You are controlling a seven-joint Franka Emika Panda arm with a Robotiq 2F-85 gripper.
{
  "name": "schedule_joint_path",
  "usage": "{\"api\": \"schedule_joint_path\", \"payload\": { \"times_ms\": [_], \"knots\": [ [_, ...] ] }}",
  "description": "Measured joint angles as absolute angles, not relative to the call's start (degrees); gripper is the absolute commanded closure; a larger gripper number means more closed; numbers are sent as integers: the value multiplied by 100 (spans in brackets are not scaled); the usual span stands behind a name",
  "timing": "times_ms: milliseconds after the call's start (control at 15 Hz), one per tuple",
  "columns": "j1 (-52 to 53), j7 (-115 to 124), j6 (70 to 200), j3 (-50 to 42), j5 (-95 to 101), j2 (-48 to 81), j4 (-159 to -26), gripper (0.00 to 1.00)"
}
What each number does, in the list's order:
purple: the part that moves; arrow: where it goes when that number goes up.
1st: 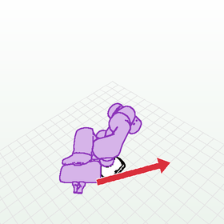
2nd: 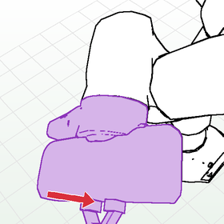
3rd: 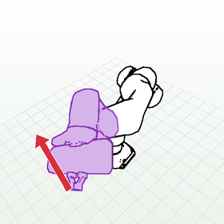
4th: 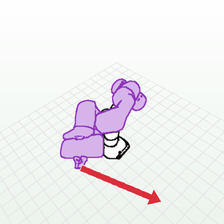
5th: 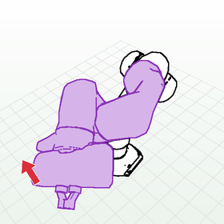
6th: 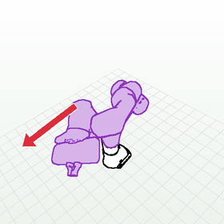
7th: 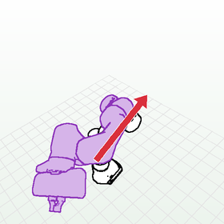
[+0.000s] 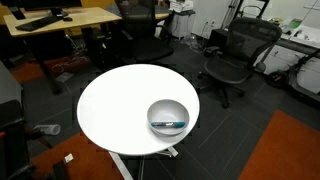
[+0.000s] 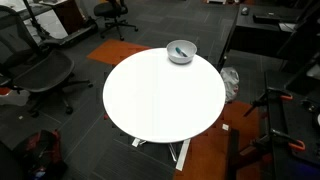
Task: Put the marker on the table
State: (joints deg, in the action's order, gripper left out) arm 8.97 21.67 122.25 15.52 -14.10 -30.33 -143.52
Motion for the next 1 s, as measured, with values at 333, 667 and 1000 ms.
{"api": "schedule_joint_path", "payload": {
  "times_ms": [333, 667, 1000],
  "knots": [
    [897, 2167, 12225, 1552, -1410, -3032, -14352, 0],
    [852, 2167, 12225, 1519, -1203, -3036, -14345, 0],
    [349, 2161, 12225, 1198, -314, -3039, -14253, 0]
  ]
}}
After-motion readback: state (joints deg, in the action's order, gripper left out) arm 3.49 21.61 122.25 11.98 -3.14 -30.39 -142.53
